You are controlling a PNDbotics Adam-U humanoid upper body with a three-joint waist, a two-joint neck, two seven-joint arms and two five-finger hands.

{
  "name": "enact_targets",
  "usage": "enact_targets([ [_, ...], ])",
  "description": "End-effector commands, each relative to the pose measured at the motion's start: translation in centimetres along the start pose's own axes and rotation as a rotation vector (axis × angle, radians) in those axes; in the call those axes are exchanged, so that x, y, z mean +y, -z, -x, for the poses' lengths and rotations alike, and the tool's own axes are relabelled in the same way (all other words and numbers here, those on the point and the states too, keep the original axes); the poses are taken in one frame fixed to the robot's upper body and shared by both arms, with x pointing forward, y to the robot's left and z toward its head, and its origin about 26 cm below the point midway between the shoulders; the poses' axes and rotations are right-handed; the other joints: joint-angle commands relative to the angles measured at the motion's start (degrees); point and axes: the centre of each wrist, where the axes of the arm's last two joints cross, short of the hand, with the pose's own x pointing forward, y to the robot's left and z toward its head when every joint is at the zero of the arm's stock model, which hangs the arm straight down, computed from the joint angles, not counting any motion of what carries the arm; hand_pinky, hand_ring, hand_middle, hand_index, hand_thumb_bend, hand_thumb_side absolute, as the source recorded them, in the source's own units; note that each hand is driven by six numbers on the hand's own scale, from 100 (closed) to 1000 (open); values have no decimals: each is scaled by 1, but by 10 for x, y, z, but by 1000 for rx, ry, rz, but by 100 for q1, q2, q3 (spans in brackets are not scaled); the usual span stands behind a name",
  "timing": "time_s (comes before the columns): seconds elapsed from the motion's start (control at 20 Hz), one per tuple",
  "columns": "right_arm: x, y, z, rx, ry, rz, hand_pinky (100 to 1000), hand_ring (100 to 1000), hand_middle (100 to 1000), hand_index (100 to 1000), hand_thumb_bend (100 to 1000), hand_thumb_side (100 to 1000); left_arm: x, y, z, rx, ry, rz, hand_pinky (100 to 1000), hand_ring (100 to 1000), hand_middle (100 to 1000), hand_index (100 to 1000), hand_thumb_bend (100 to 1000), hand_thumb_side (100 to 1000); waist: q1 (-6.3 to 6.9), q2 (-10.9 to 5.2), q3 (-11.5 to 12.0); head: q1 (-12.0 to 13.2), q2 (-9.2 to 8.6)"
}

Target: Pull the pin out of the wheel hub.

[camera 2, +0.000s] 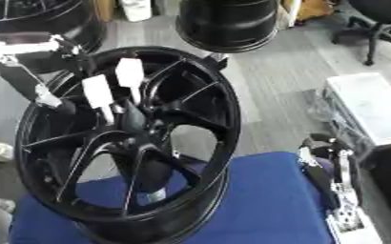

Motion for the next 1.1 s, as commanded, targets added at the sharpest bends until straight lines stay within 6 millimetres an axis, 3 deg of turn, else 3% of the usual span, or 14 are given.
enact_targets([
  [0.05, -2, 5, -4, -20, 3, 0, 660, 578, 678, 706, 100, 417, 13, 3, -8, -29, 45, 10, 671, 617, 691, 800, 684, 401, -20, -92, -8, 25, -11],
  [0.45, -1, 6, -5, -22, 8, -4, 659, 579, 679, 706, 100, 417, 4, 12, -5, -18, 35, 14, 634, 560, 620, 739, 602, 355, -27, -93, -28, 34, -11],
  [1.1, 0, 6, -5, -20, 10, 0, 657, 579, 679, 705, 100, 419, 9, 11, -8, -40, -7, -11, 531, 386, 416, 518, 307, 226, -28, -87, -42, 34, -11],
])
